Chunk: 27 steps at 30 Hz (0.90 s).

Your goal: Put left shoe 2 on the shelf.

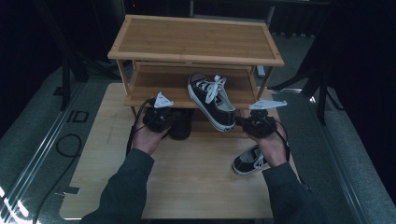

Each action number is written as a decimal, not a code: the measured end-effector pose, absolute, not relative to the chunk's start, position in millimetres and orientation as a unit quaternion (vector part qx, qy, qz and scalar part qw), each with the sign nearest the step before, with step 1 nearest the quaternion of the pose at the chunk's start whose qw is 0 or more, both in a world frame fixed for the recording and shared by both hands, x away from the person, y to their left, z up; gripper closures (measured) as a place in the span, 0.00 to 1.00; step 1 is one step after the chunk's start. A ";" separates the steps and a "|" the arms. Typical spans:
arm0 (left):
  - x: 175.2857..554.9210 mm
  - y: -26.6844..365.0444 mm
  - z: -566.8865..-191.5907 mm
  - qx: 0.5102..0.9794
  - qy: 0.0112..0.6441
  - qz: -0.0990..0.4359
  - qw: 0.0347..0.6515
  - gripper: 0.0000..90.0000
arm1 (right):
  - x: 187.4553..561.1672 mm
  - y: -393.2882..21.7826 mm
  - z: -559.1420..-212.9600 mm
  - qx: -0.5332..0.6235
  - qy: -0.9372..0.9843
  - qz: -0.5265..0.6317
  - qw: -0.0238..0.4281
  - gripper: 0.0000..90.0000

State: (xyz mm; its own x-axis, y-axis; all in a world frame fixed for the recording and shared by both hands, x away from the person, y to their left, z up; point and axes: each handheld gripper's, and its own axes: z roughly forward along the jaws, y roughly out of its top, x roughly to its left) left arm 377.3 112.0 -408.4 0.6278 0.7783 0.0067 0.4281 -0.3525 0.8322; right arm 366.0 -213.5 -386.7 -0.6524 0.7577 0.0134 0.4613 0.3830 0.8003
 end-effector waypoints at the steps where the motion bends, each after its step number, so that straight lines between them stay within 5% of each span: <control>1: 378.6 111.5 -406.6 0.796 0.379 0.207 0.424 1.00 | 364.4 -214.1 -387.3 0.374 0.813 0.409 0.181 1.00; 27: 423.1 104.9 -387.2 0.793 0.387 0.224 0.414 1.00 | 317.9 -212.0 -392.5 0.328 0.826 0.424 0.171 1.00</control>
